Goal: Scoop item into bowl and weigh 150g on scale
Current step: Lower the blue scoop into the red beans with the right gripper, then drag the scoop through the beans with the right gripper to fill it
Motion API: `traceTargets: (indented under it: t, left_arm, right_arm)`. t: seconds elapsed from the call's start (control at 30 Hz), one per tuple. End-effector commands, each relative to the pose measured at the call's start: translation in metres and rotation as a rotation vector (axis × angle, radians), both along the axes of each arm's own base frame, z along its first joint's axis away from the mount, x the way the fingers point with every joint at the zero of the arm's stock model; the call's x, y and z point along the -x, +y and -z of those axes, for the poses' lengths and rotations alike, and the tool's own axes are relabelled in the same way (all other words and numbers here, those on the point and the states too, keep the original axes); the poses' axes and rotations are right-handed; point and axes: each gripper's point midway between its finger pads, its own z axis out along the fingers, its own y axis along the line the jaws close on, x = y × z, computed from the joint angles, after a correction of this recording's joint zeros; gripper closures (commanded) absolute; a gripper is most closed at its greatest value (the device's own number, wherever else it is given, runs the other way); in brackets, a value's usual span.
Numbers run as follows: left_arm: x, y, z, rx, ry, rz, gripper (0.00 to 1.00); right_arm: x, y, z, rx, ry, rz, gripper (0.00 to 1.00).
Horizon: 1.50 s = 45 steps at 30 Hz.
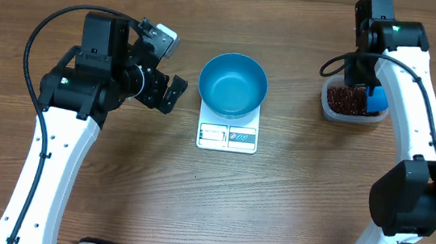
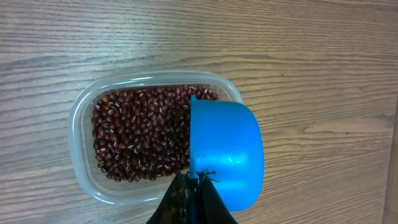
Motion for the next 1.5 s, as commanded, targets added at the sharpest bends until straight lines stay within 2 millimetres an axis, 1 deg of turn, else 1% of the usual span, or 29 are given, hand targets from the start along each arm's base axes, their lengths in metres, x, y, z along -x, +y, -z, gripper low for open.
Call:
traceTargets:
  t: [0.0, 0.13, 0.23, 0.4, 0.8, 0.9, 1.07, 1.3, 1.47]
  left_arm:
    - [0.002, -0.004, 0.0, 0.015, 0.007, 0.01, 0.0]
    - [0.002, -0.004, 0.0, 0.015, 0.007, 0.01, 0.01]
    - [0.002, -0.004, 0.0, 0.015, 0.007, 0.01, 0.01]
    - [0.002, -0.004, 0.0, 0.015, 0.007, 0.01, 0.0]
    - [0.002, -0.004, 0.0, 0.015, 0.007, 0.01, 0.01]
    - [0.002, -0.004, 0.0, 0.015, 0.007, 0.01, 0.01]
    - [0.002, -0.004, 0.0, 0.015, 0.007, 0.01, 0.0]
    - [0.002, -0.004, 0.0, 0.015, 0.007, 0.01, 0.0]
    - [0.002, -0.004, 0.0, 0.015, 0.007, 0.01, 0.01]
  right_arm:
    - [-0.002, -0.003, 0.003, 0.007, -0.007, 0.024, 0.96]
    - [-0.003, -0.003, 0.011, 0.009, 0.014, 0.025, 0.96]
    - [-0.004, -0.002, 0.022, 0.011, 0.039, 0.024, 0.96]
    - [-0.005, -0.002, 0.031, 0.014, 0.061, 0.024, 0.96]
    - [-0.006, -0.002, 0.034, 0.013, 0.066, 0.024, 0.96]
    - [-0.006, 0.0, 0.039, 0.002, 0.077, 0.02, 0.96]
    - [-0.005, 0.002, 0.056, -0.004, 0.121, 0.018, 0.96]
    - [-0.003, 0.002, 0.058, -0.008, 0.135, 0.017, 0.96]
    - [-0.003, 0.008, 0.06, -0.044, 0.138, 0.009, 0.96]
